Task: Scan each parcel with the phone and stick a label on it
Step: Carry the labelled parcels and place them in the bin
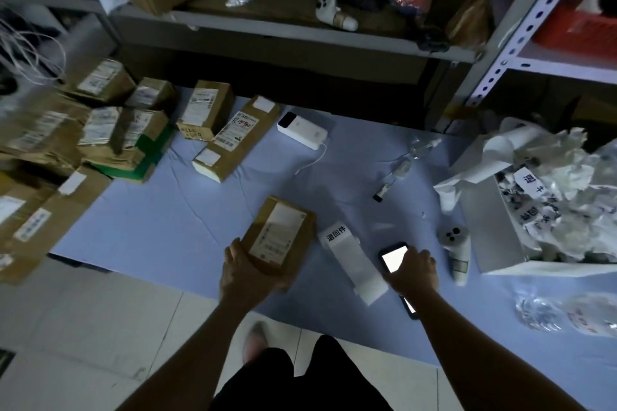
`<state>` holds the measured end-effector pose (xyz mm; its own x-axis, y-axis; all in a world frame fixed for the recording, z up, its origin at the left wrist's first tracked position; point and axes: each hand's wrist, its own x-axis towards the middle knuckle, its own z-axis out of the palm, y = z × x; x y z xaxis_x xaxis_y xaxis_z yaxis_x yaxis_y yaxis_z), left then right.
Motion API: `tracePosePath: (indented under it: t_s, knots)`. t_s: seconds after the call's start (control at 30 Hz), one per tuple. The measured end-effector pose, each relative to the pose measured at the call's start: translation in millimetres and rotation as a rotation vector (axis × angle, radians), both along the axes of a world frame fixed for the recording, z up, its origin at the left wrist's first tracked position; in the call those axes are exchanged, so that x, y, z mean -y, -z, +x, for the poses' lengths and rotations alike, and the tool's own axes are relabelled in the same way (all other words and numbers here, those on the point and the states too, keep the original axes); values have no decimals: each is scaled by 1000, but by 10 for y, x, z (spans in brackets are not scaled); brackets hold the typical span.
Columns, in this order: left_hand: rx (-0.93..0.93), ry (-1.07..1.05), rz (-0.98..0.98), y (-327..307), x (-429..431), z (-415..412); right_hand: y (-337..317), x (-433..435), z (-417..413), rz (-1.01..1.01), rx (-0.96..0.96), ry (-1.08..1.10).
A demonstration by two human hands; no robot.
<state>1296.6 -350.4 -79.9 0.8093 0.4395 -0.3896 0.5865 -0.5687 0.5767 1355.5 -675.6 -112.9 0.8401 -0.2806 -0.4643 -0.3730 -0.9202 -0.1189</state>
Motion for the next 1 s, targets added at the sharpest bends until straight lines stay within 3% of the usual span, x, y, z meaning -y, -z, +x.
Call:
tracePosePath:
  t_s: [0.2, 0.3, 0.47, 0.73, 1.0]
  knots:
    - [177, 36, 6, -13, -150, 16, -105, -65, 42, 33, 62, 131]
    - [264, 58, 55, -72, -340, 84, -299, -269, 134, 64, 226, 251]
    - [358, 67, 65, -200, -566, 194, -729, -827, 279, 198, 521, 239]
    - [471, 110, 5, -282, -941, 272, -1066, -1821, 95, 447, 352, -50]
    - [506, 186, 118, -307, -1251, 303, -1185, -2036, 66, 238, 97, -428]
